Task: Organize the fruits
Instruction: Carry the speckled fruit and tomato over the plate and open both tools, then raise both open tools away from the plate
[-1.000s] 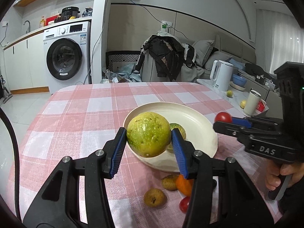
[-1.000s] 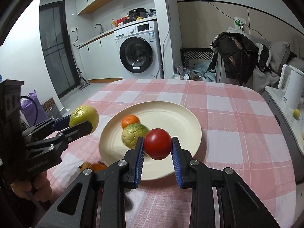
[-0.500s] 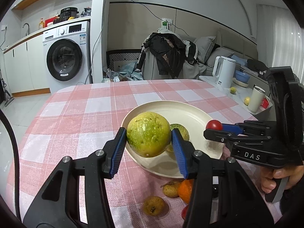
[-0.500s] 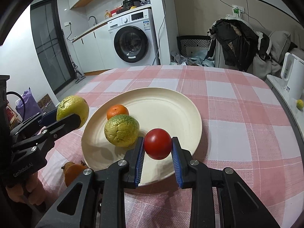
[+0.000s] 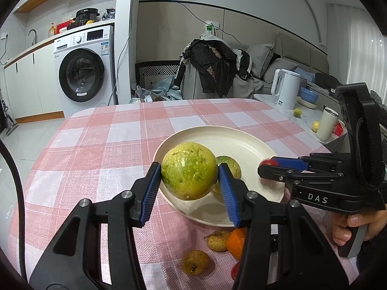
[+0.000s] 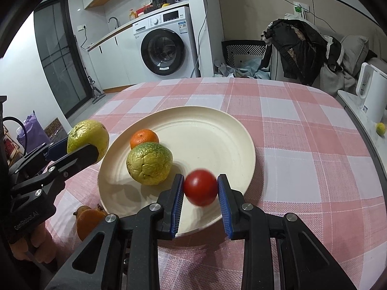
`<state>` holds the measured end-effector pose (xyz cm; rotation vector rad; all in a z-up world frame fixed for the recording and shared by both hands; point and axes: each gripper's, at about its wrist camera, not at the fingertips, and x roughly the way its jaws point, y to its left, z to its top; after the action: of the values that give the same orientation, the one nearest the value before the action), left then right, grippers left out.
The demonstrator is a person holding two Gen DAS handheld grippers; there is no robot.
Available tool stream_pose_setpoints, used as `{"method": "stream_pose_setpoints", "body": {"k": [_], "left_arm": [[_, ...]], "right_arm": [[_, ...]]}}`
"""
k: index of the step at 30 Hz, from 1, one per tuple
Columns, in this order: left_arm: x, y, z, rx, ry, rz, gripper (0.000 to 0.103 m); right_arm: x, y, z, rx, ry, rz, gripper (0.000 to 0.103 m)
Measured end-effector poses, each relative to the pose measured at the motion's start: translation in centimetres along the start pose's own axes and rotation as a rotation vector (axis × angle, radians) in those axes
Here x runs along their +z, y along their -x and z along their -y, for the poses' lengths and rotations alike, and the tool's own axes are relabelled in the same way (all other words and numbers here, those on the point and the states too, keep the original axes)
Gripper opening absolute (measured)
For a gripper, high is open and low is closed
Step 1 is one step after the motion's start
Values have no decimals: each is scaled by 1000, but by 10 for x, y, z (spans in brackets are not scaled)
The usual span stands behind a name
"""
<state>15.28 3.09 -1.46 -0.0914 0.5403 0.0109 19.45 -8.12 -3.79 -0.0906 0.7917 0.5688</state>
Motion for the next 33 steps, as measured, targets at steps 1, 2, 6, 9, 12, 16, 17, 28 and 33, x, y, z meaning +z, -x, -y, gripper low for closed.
{"method": "stream_pose_setpoints", "body": {"k": [1,2,6,9,12,16,17,28,33], "left_arm": [[0,-1,0,3,0,-7,46],[-1,-2,0,6,0,-13,46],[-1,4,-1,34,-10,4,47],[-1,15,-7,25,7,12,73],[-2,34,-12,15,21,48,86],[-5,57,-15,26,17,57,98],[-7,64,-17,37,19,66,102],[-23,108,-21,45,42,80,102],[-29,109,-13,50,11,63,102]], "right_arm": [[0,0,0,-2,0,0,29],[0,0,0,-1,-1,1,30],[-1,4,1,-14,1,13,37],[-4,12,-1,-28,17,25,49],[-7,23,-4,-40,37,40,63],[-12,42,-6,-25,44,58,94],[-13,47,-7,-24,47,60,95],[-25,75,-21,8,81,67,103],[-32,73,-31,-14,141,48,103]]}}
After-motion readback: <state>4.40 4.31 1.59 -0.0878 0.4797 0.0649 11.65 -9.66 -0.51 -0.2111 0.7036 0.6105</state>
